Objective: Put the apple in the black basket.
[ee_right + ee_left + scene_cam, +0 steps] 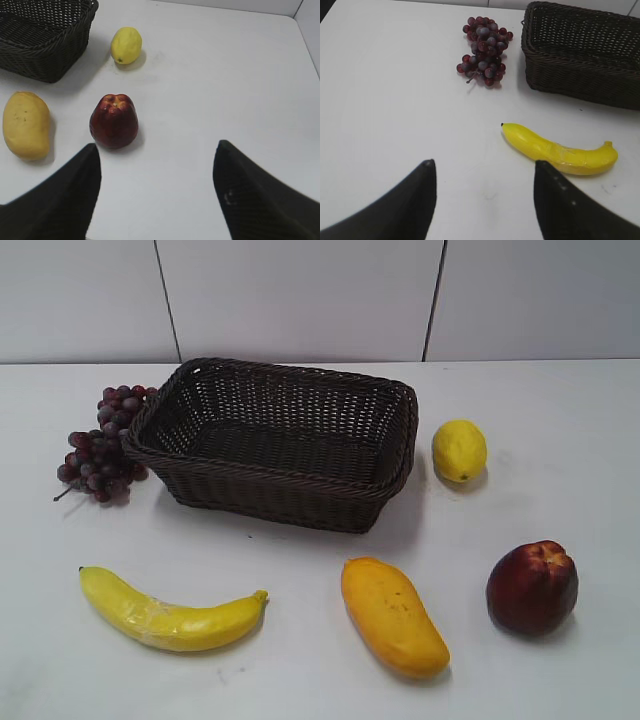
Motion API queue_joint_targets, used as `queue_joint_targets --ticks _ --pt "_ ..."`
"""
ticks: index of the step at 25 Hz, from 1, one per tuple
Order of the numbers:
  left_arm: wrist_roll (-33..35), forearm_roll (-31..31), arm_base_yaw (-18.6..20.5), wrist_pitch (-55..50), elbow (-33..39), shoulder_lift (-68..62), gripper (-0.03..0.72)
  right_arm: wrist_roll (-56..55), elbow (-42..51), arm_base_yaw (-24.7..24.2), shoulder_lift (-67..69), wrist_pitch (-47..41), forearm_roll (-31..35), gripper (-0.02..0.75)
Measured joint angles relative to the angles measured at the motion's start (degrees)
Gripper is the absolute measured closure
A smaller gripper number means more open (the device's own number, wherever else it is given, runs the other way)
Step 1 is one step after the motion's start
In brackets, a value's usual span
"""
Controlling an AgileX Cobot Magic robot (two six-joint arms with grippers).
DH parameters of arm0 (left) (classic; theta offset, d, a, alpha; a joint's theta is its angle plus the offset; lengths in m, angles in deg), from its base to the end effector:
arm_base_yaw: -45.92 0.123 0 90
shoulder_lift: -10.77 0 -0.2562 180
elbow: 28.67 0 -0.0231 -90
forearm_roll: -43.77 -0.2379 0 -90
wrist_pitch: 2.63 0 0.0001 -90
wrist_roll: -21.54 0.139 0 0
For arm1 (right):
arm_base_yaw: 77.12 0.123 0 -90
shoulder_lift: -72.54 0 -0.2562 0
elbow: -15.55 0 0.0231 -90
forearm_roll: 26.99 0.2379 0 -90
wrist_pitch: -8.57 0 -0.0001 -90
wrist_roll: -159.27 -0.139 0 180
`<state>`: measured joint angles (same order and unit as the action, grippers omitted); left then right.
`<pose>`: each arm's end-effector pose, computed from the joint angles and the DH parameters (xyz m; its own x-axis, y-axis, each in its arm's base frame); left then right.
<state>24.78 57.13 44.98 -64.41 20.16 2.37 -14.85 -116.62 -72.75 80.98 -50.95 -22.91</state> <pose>0.0533 -0.0292 0.2439 -0.4849 -0.0462 -0.8734 0.1687 0.9749 -0.1452 0.0557 0.0128 0.2516 -0.4231 -0.0988 -0.9007 -0.1596 0.9866 -0.0333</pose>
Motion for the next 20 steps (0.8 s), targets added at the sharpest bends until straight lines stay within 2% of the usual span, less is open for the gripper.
queue_joint_targets --ticks 14,20 --pt "0.0 0.0 0.0 0.0 0.0 0.0 0.226 -0.2 0.0 0.0 0.3 0.0 0.0 0.205" --pt "0.0 0.0 0.0 0.0 0.0 0.0 0.226 -3.6 -1.4 0.0 9.3 -1.4 0.2 0.205"
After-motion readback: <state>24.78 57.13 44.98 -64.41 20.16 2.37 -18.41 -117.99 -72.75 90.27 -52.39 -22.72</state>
